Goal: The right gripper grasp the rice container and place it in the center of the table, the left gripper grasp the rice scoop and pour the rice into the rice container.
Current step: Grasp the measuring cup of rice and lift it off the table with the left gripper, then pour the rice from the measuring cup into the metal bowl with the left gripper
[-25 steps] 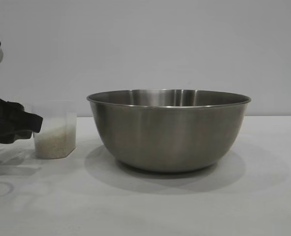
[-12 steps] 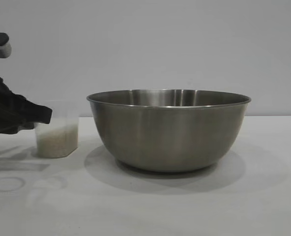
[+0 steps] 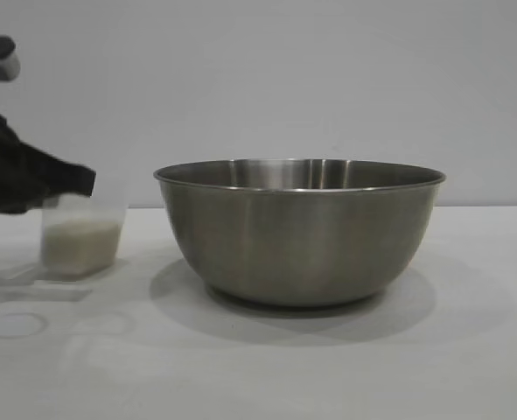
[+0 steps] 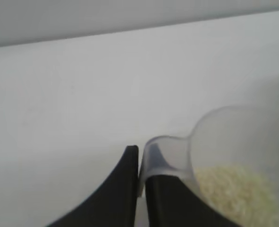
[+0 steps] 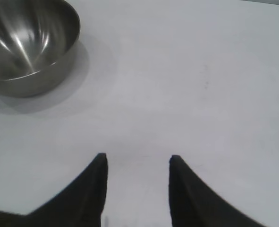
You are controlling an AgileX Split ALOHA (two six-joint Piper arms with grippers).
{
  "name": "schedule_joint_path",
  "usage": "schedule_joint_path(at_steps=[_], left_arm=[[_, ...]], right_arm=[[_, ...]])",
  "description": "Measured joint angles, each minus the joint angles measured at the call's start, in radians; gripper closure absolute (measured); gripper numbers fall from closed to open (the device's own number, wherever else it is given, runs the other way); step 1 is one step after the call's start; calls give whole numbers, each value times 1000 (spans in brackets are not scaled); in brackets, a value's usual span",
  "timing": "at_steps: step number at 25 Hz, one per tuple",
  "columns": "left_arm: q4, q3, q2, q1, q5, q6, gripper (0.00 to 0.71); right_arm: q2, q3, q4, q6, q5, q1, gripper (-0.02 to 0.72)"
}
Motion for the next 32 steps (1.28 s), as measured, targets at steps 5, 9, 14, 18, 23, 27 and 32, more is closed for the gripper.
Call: schedule_joint_path(at_steps=[5,9,14,18,23,27,32], left_arm=[[94,-30,-72,0,0,179,710],[160,-77,-81,0,2,311,710],[255,-145,-81,0,2,478,710],[333,-191,-81,0,2,646,710],[470,-246,-81,0,2,785,710],[574,-290,-81,0,4,893,710],[657,-323,-81,0,30,991,710]], right_arm=[[0,0,0,0,0,0,409],[0,0,0,0,0,0,409],[0,0,0,0,0,0,409],[0,0,0,0,0,0,409],[0,0,0,0,0,0,409],[0,0,0,0,0,0,409],[0,0,0,0,0,0,409]])
